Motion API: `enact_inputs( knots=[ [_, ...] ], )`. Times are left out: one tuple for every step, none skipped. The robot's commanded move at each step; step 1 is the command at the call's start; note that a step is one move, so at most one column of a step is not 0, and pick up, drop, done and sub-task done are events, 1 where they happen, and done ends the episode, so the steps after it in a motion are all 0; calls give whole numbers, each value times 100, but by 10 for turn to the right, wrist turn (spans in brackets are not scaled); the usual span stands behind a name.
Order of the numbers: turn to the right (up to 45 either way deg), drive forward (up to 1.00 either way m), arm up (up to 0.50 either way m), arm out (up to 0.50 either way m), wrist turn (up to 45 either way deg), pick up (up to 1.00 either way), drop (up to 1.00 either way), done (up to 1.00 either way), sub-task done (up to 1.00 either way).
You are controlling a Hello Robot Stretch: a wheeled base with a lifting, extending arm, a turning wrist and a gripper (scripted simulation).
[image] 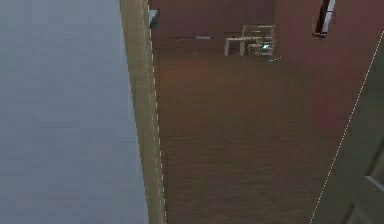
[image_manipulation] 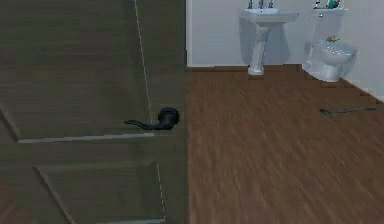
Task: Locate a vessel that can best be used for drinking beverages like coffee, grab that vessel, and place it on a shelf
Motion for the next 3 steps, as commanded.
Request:
enact_inputs(
  knots=[
    [210, 0, 0, 0, 0, 0, 0, 0, 0],
    [0, 65, 0, 0, 0, 0, 0, 0, 0],
    [-90, 0, 0, 0, 0, 0, 0, 0, 0]
  ],
)
